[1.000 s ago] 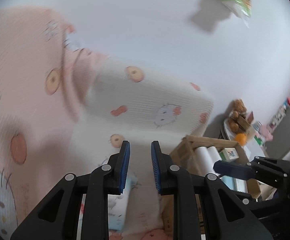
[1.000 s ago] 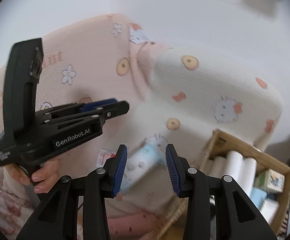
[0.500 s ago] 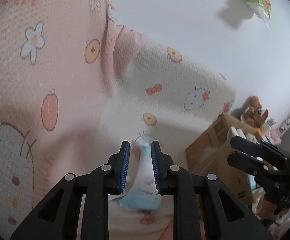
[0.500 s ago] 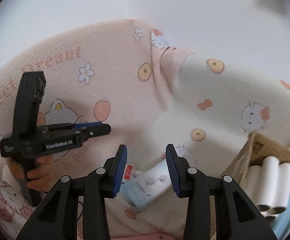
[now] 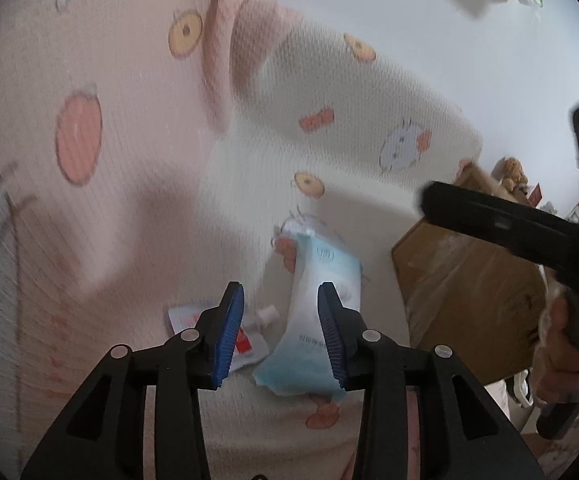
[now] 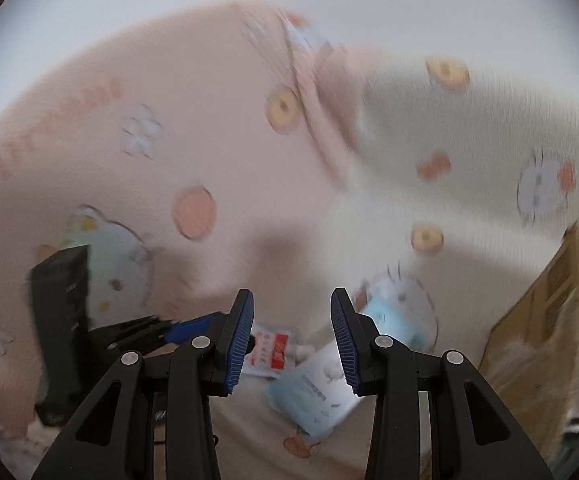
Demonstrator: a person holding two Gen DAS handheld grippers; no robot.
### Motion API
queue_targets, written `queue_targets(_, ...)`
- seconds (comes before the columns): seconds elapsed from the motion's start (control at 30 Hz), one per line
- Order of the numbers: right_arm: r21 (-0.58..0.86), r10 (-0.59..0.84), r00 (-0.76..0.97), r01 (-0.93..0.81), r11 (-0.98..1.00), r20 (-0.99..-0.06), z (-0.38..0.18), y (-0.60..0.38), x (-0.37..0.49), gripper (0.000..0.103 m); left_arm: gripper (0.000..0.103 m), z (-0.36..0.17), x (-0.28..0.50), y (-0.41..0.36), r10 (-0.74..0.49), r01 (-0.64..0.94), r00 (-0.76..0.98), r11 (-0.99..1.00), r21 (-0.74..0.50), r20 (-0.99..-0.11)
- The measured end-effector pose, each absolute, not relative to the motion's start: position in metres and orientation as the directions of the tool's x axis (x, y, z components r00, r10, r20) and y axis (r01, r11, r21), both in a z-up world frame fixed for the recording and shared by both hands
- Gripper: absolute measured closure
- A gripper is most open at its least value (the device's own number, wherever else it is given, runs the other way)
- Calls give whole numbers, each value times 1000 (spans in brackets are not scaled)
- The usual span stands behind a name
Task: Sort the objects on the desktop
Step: 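Move both open grippers to the blue-and-white packets on the blanket, then close the left gripper on a blue packet while the right gripper grips a blue-white packet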
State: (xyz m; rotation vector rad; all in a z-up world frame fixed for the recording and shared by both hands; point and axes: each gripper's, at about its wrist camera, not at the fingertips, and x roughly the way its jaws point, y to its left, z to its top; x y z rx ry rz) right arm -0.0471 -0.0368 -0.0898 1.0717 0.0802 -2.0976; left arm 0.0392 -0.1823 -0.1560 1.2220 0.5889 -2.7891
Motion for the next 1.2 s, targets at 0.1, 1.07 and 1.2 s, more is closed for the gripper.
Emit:
queue_targets(0.1, 377, -589, -249, 567, -732, -769, -118, -39, -67, 67, 61, -173, 42, -174, 72, 187, -655, -949, -254, -752)
queue_targets(1.07, 416, -494, -140, 377, -828, -858, -215, -16, -86, 67, 64, -250, 45, -156, 210, 327, -626, -803, -498, -751)
queue_targets(1.2, 446, -525, -118, 393, -804, -843, -215, -23, -86, 66, 78, -247, 39, -169, 192, 380, -635, -765, -519, -748)
